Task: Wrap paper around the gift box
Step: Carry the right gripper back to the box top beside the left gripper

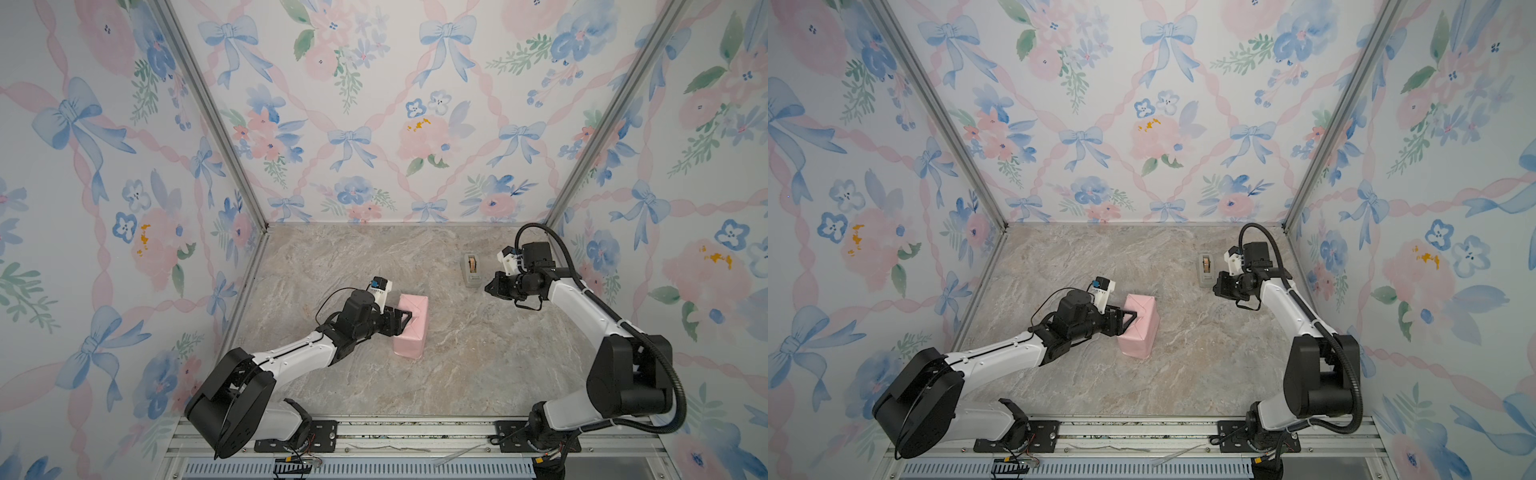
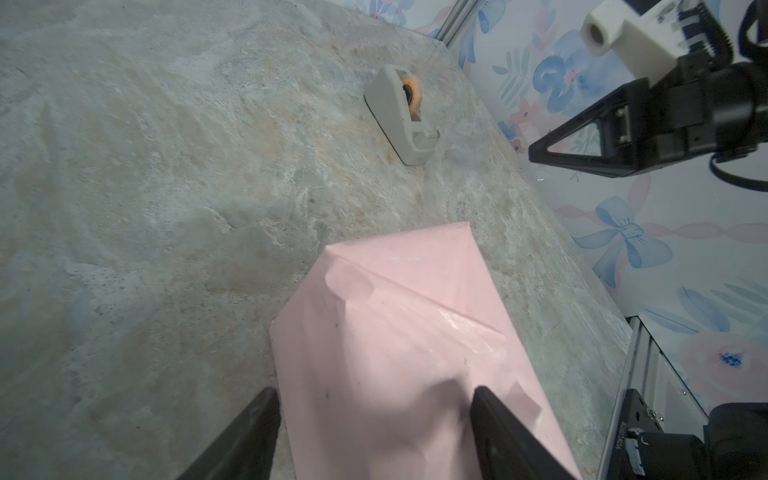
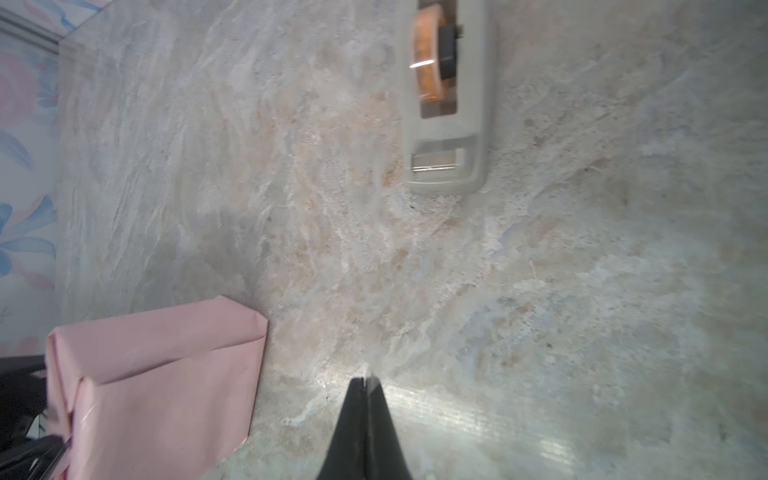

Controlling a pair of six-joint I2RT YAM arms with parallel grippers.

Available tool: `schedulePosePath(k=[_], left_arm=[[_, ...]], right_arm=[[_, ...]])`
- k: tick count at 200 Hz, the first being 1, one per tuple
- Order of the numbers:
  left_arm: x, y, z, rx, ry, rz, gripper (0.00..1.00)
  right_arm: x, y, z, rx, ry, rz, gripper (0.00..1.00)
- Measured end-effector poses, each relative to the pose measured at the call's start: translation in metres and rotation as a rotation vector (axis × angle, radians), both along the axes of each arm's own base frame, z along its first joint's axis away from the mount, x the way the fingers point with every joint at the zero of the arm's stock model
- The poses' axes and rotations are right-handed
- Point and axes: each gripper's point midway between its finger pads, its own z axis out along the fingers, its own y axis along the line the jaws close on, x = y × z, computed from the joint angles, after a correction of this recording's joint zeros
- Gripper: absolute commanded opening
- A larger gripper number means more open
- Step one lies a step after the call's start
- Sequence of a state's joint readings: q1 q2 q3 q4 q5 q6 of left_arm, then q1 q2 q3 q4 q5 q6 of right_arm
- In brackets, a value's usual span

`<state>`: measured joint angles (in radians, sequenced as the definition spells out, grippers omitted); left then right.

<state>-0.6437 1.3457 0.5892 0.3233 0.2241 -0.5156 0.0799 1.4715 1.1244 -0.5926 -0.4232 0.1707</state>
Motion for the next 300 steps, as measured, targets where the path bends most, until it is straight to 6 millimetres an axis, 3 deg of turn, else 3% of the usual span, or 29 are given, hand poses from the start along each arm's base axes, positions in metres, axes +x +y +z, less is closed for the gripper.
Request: schedulePosePath(k=[35, 65, 92, 131, 191, 230, 300], left_arm=[[0.0, -0.004, 0.001, 0.006, -0.008, -0.012, 0.74], [-0.001, -0.006, 0.002, 0.01, -0.014, -0.018, 0.74], [-0.001, -0.007, 0.002, 0.012, -0.015, -0.021, 0.74], [-0.001, -0.007, 0.002, 0.013, -0.015, -0.02, 0.74], [-0.001, -0.008, 0.003, 0.014, -0.017, -0.021, 0.74], [-0.001, -0.008, 0.002, 0.015, -0.016, -0.022, 0.74], [-0.001, -0.008, 0.002, 0.015, -0.015, -0.022, 0.74]], right_arm=[[-0.033, 0.069, 0.055, 0.065, -0.102, 0.267, 0.0], [-0.06, 0.123, 0.087, 0.163, -0.138, 0.476, 0.0], [-0.079, 0.155, 0.092, 0.201, -0.108, 0.619, 0.0], [-0.093, 0.189, 0.074, 0.229, -0.013, 0.767, 0.0], [-0.088, 0.209, 0.054, 0.285, 0.085, 0.817, 0.0], [-0.089, 0.208, 0.032, 0.274, 0.167, 0.805, 0.0], [-0.091, 0.195, 0.019, 0.268, 0.24, 0.763, 0.0]])
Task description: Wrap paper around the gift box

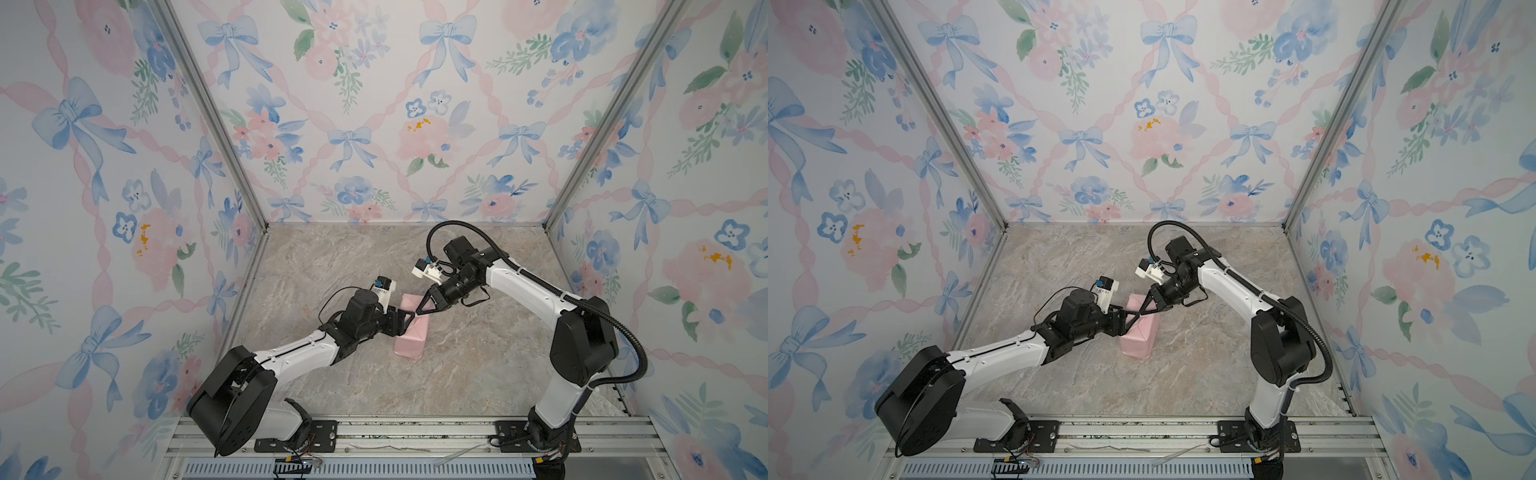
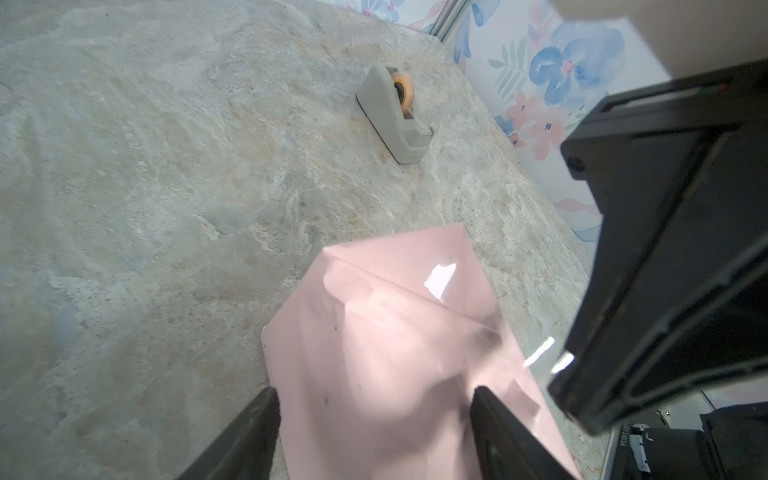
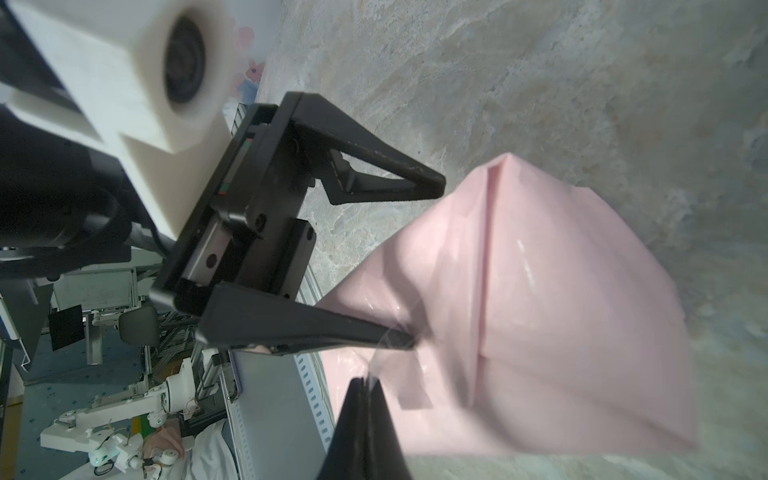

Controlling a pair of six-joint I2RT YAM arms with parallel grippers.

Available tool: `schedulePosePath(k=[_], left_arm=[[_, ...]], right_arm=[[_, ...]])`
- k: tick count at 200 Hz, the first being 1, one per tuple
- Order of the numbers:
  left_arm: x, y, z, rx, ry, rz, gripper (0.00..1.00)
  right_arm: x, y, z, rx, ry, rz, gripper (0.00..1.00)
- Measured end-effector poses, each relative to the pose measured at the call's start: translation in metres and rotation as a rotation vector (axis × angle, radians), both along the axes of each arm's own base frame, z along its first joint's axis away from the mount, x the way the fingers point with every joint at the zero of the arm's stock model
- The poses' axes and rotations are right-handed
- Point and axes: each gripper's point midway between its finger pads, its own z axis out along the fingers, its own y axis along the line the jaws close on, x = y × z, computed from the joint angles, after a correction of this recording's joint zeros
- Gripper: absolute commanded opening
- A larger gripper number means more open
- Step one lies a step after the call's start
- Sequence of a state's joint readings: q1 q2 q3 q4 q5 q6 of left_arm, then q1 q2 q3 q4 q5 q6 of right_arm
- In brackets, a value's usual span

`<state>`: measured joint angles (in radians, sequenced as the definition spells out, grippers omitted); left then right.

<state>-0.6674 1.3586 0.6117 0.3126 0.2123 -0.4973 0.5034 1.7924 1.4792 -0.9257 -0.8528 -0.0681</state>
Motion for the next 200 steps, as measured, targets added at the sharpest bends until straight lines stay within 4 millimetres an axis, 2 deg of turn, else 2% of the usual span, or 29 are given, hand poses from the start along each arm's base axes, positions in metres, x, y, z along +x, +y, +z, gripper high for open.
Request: schedulePosePath(k=[156, 200], left_arm=[[0.0, 0.0, 0.0, 0.0, 0.0, 0.0, 0.74], [0.0, -0.001, 0.001, 0.007, -0.003, 0.0, 0.74]], right_arm=[[-0.008, -0.009, -0.023, -0.027, 0.114, -0.025, 0.0], [-0.008, -0.01, -0.024, -0.015, 0.165, -0.05, 0.0]])
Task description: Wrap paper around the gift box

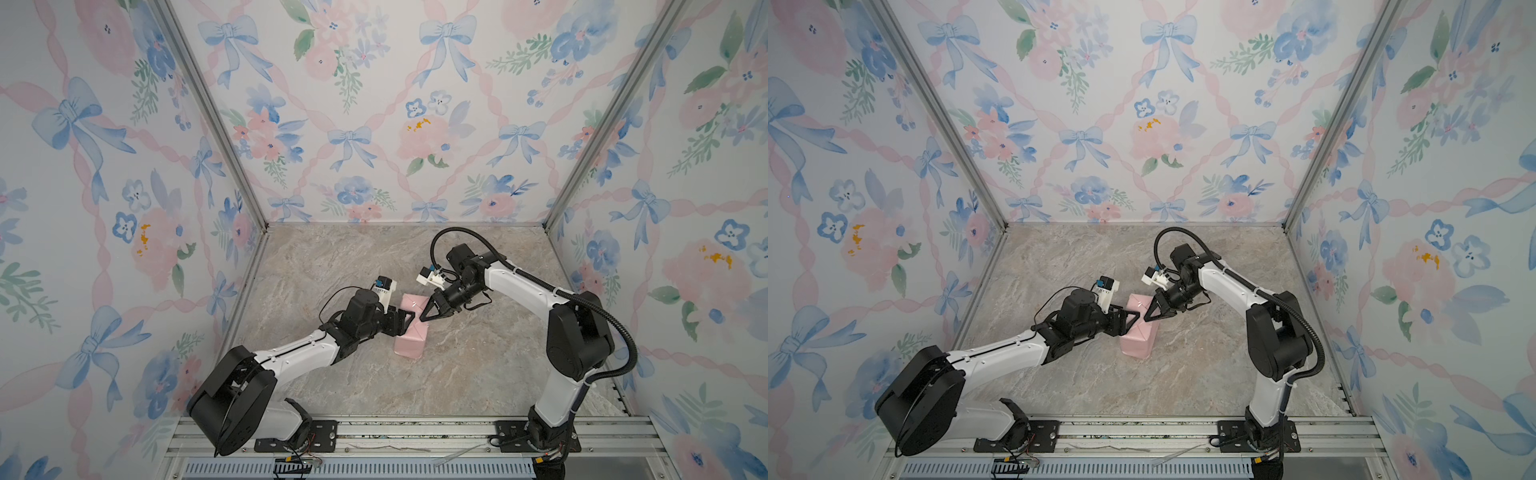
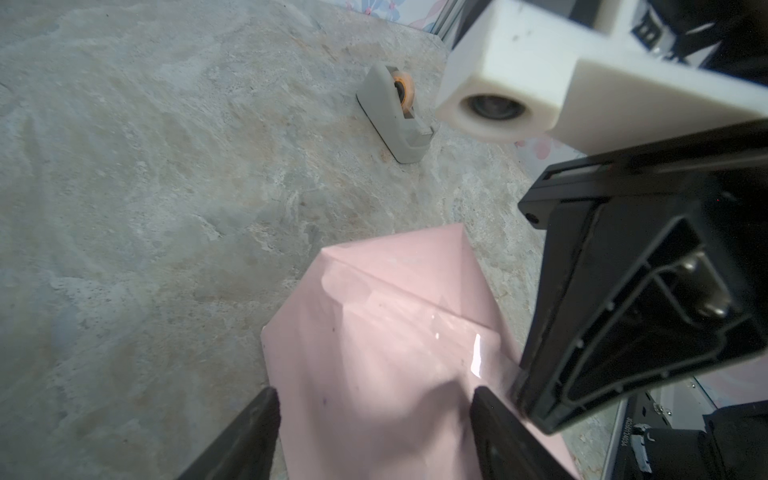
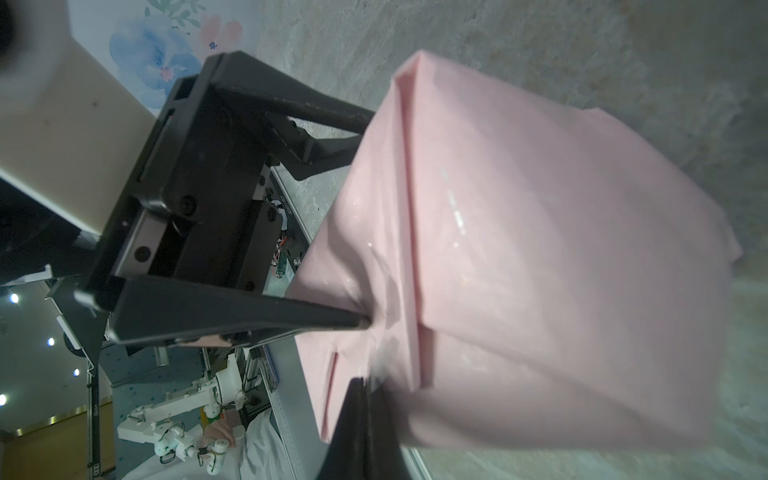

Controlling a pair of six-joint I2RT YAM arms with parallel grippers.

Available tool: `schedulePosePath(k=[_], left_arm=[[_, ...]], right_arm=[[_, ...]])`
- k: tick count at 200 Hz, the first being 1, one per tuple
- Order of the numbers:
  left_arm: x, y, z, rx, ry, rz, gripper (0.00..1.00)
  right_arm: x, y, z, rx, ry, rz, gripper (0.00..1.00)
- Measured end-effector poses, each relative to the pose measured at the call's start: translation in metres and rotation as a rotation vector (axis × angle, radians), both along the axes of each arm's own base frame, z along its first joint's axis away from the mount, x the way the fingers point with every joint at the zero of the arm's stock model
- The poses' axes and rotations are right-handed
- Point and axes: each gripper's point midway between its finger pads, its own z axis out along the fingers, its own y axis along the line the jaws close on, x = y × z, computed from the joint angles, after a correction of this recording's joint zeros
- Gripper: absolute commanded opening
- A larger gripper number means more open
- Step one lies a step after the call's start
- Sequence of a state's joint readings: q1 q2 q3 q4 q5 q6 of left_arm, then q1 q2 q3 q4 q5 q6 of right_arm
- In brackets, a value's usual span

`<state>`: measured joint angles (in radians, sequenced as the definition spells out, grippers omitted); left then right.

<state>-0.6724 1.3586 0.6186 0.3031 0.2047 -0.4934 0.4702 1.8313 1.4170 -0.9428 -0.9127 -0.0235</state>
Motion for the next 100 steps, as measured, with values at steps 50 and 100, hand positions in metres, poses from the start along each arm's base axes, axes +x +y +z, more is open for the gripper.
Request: schedulePosePath(k=[50, 100], left_arm=[[0.0006, 0.0003, 0.0004, 0.007, -0.005, 0.002, 0.74], [0.0006, -0.0001, 0.0009, 0.012, -0.012, -0.003, 0.74]], right_arm=[[0.0002, -0.001, 0.0, -0.003, 0.027, -0.021, 0.0], [0.0, -0.0009, 0.0, -0.005, 0.033, -0.025, 0.0]])
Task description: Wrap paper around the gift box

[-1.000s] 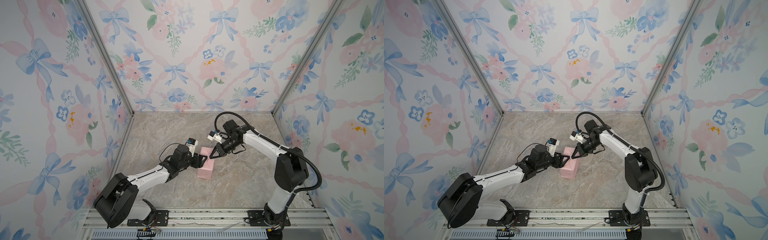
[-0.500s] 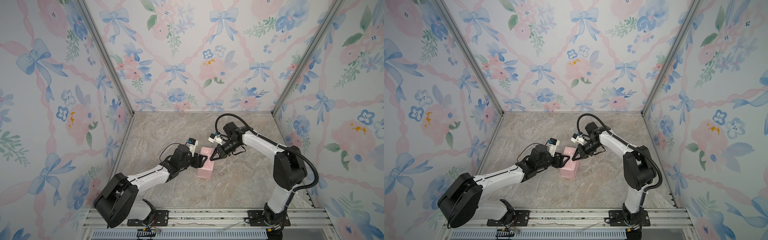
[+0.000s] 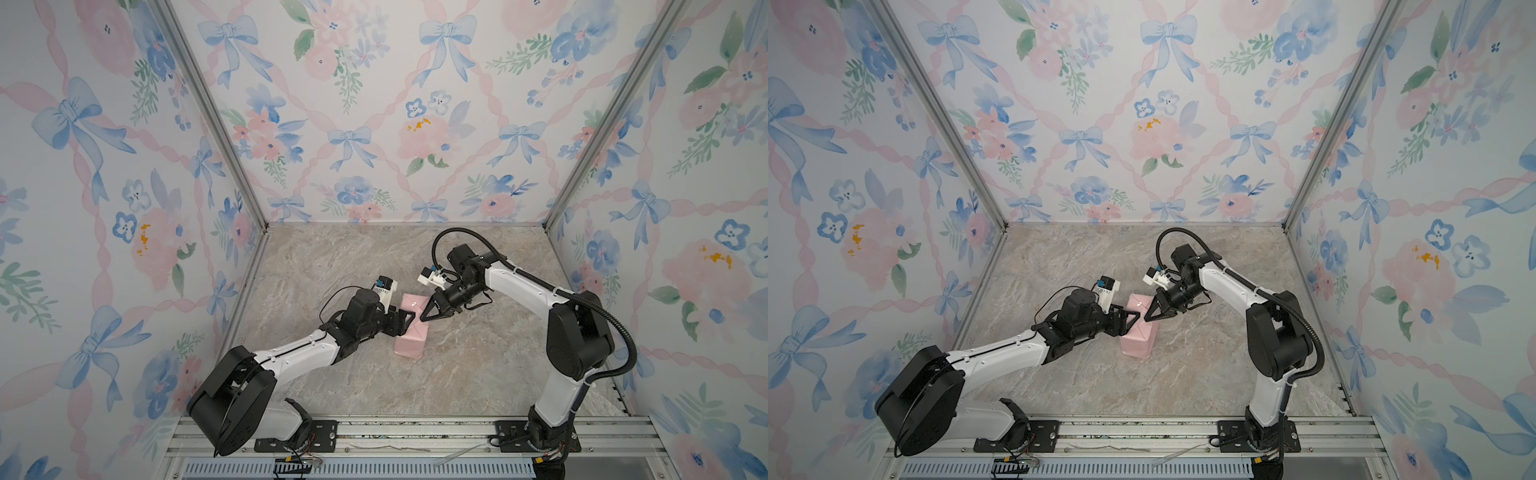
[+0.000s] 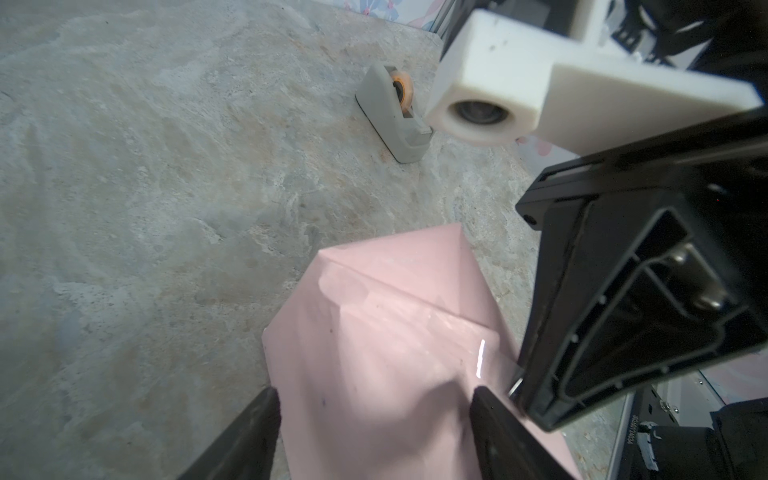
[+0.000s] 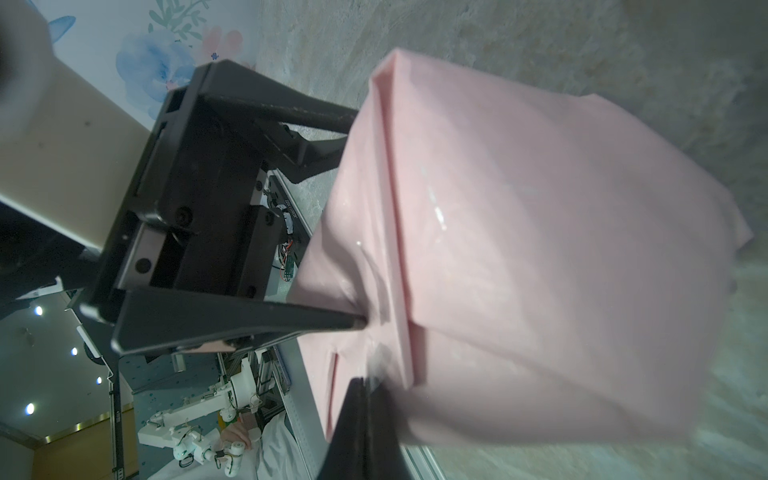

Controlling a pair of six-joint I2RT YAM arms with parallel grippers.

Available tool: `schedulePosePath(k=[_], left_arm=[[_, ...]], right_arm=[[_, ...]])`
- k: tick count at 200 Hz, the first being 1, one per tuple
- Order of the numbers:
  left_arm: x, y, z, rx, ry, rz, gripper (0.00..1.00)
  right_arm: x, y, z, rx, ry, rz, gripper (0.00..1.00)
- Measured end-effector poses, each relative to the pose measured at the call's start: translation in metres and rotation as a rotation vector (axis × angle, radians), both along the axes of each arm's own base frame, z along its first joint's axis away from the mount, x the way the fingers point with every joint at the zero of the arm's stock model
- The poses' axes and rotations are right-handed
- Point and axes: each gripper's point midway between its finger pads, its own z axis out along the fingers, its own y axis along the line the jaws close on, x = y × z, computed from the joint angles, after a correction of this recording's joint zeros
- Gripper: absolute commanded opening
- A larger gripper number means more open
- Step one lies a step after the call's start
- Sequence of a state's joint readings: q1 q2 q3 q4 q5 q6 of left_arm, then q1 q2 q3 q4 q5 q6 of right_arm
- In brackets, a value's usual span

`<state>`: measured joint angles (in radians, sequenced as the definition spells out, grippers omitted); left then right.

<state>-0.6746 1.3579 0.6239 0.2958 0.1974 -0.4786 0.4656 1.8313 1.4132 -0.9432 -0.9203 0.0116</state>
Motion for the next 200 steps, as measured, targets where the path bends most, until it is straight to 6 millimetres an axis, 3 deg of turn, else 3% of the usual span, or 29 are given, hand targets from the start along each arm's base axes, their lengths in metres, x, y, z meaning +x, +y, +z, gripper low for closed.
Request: schedulePosePath(k=[200], left_arm=[[0.0001, -0.0002, 0.0002, 0.007, 0.003, -0.002, 0.73]], right_arm=[[-0.0043, 0.0002, 0.0032, -0.011, 0.014, -0.008, 0.0]])
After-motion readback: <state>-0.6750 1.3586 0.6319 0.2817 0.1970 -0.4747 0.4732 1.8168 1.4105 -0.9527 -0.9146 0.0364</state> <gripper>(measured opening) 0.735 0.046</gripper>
